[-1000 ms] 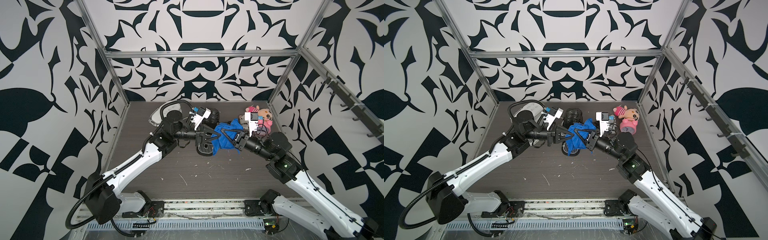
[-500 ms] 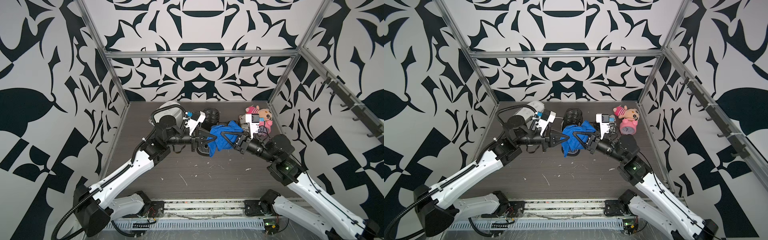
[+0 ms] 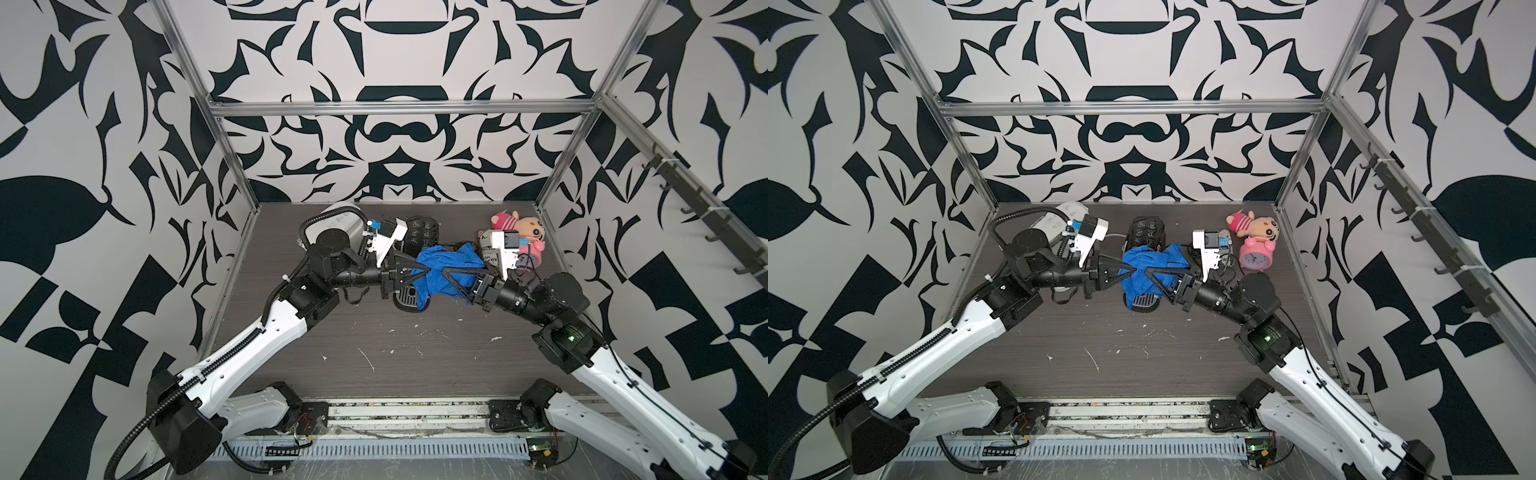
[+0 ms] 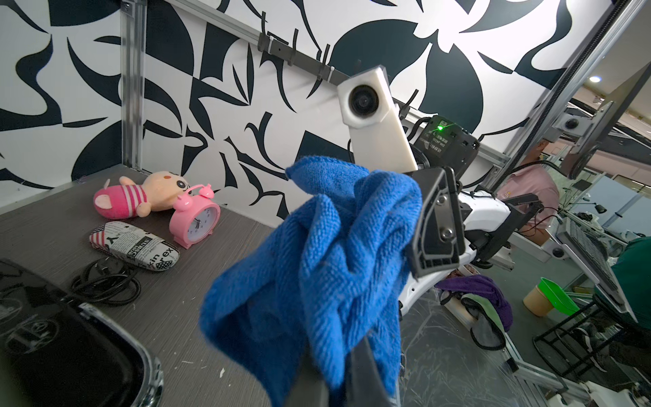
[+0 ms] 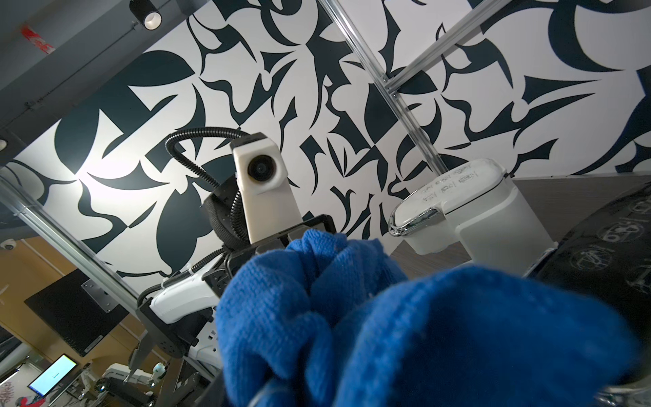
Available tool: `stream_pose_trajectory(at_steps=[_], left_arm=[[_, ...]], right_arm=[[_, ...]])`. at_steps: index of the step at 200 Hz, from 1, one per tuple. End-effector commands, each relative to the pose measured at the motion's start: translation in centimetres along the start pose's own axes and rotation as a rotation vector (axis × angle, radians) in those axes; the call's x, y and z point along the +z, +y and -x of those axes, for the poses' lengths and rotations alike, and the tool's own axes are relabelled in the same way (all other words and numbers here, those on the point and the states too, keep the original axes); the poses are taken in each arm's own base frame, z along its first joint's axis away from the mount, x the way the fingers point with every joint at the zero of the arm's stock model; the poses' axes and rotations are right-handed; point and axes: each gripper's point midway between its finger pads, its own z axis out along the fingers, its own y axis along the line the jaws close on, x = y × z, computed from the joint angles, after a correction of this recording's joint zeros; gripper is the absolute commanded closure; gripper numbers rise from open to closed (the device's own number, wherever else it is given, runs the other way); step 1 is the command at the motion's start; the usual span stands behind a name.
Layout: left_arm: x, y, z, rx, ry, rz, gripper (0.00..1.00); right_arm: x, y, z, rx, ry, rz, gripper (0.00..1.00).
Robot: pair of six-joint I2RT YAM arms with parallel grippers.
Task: Wipe the surface of a coffee machine
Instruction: Adjust the cleaning item.
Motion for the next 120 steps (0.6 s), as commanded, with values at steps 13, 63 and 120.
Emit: stream_pose_trajectory(at_steps=[13, 63, 120], left_arm=[[0.0, -0.2, 0.9, 0.018, -0.028, -0.019, 1.0], [-0.6, 1.7, 1.7, 0.008, -0.047, 0.108, 0.4], [-5.3, 13.3, 4.0, -0.197, -0.149, 0.567, 0.26]], right_arm=[[-0.1, 1.7, 1.0, -0.041, -0.029, 0.068, 0.94], [-3.0, -5.0, 0.9, 0.002, -0.11, -0.334, 1.0], [-8.4, -15.9, -4.5, 0.077, -0.003, -0.818, 1.0]])
